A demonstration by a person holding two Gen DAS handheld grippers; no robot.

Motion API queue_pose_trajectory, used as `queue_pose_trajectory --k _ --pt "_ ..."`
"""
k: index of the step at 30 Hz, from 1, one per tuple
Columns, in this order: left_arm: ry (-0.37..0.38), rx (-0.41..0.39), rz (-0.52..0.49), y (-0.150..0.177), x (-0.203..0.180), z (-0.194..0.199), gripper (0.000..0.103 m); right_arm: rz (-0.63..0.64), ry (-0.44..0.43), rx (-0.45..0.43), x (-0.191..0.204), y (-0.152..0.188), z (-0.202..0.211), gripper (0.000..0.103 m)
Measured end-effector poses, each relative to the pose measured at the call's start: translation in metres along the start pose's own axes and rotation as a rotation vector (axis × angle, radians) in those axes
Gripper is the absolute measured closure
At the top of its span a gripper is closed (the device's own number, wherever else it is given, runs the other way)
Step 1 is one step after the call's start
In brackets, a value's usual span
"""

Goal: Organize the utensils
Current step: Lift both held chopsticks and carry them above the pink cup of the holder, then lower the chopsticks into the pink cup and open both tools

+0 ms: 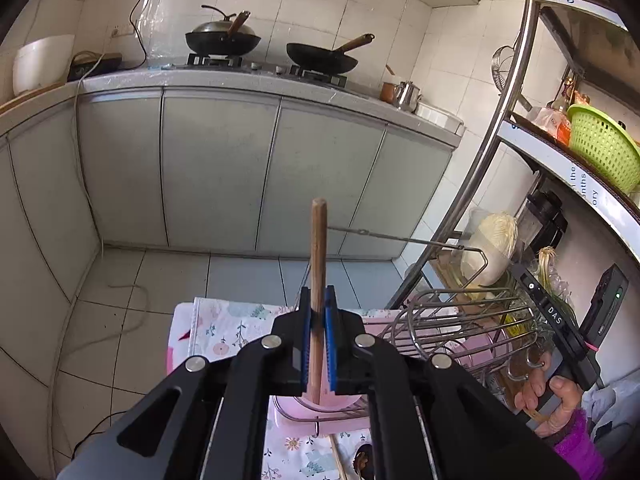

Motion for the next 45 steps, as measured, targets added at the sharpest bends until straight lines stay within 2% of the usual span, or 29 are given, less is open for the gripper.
queue_pose_trajectory --k 4,10,11,12,13,16,19,21,23,26,35,45 --pt "0.004 0.047 0.029 0.011 0.004 -0.02 0.098 -0.002 0.004 0.05 -0.001 0.013 0.001 0.098" --pt "0.008 0.068 0.07 0.021 0.006 -0.032 0.095 0.03 0.014 0.129 0.008 0.029 0.006 0.098" --pt "0.001 0.07 0.067 0.022 0.006 -0.032 0.09 0.032 0.014 0.144 0.008 0.031 0.006 0.098" --pt "-0.005 0.07 0.064 0.022 0.007 -0.032 0.08 0.036 0.016 0.163 0.01 0.034 0.006 0.098" --pt "-0.007 0.063 0.066 0.023 0.008 -0.03 0.076 0.043 0.02 0.175 0.01 0.036 0.006 0.098" --pt "-0.005 0.049 0.083 0.022 0.011 -0.024 0.071 0.067 0.036 0.198 0.013 0.04 0.008 0.097" --pt "-0.007 0.04 0.105 0.022 0.017 -0.016 0.07 0.063 0.044 0.21 0.013 0.039 0.013 0.087" --pt "-0.009 0.033 0.112 0.023 0.021 -0.01 0.07 0.054 0.041 0.204 0.012 0.037 0.019 0.07" --pt "-0.012 0.026 0.119 0.025 0.024 -0.002 0.07 0.051 0.041 0.186 0.012 0.035 0.029 0.065" --pt "-0.007 0.014 0.12 0.03 0.024 0.011 0.07 0.053 0.048 0.169 0.012 0.033 0.045 0.064" --pt "-0.009 0.017 0.057 0.078 0.006 0.04 0.07 0.076 0.046 0.172 0.021 0.064 0.094 0.063" --pt "-0.03 0.082 -0.012 0.145 -0.021 0.034 0.07 0.107 0.066 0.274 0.028 0.122 0.111 0.063"
Point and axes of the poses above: each gripper's, at about its wrist camera, not at the fingertips, and z roughly against the way its jaws point, x to its left, y to its underside, the point moved 6 cm from there along -z, roughly the way its jaws point, and after that the axes turned 3 degrees about y, right-handed, at the moved point
